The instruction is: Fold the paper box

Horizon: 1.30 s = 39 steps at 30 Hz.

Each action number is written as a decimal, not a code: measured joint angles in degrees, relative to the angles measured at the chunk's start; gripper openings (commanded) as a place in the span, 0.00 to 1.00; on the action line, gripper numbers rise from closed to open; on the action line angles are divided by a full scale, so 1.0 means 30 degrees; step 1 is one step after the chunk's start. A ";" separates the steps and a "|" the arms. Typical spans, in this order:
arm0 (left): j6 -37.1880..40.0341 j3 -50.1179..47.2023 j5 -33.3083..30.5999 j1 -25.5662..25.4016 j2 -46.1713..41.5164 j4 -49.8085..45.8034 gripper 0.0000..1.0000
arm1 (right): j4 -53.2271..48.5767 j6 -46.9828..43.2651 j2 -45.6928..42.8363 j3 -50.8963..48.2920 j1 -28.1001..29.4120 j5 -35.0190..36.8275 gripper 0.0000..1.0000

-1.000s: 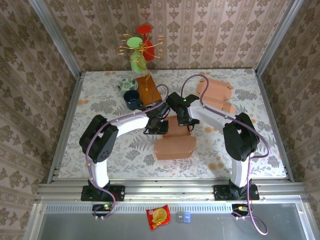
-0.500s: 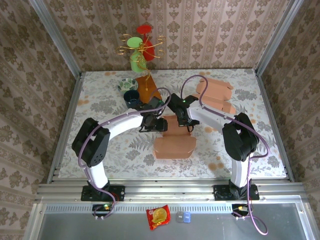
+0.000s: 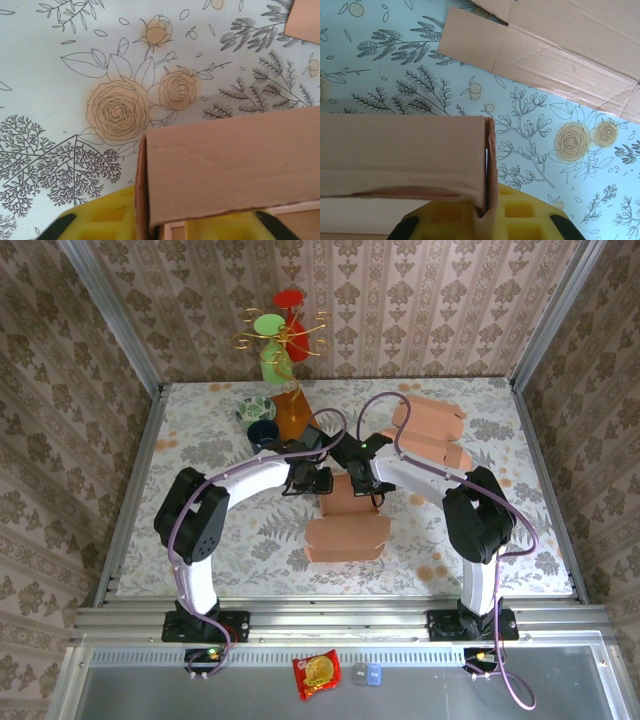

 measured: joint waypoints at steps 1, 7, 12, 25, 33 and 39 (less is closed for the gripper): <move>0.0080 0.0022 -0.0117 -0.0022 0.0000 -0.0117 0.15 | -0.0015 0.0007 0.0000 0.0000 0.0000 0.0000 0.00; 0.0321 0.0321 -0.1100 -0.0335 0.0036 -0.0554 0.00 | -0.0073 0.0087 0.0175 0.0000 0.0000 -0.0007 0.00; 0.0372 0.0903 -0.1413 -0.0364 0.0408 -0.1093 0.00 | -0.0087 0.0357 0.0233 0.0000 0.0000 -0.0146 0.00; 0.0299 0.2499 -0.1894 -0.0415 0.1464 -0.2557 0.07 | -0.0095 0.0743 0.0233 0.0000 -0.0117 -0.0648 0.00; 0.0291 0.2718 -0.2033 -0.0423 0.1683 -0.2703 0.14 | -0.0102 0.0933 0.0233 0.0000 -0.0117 -0.0729 0.00; 0.0270 0.2718 -0.2528 -0.0459 0.2011 -0.2506 0.11 | -0.0211 0.0933 0.0233 0.0000 -0.0117 -0.1064 0.00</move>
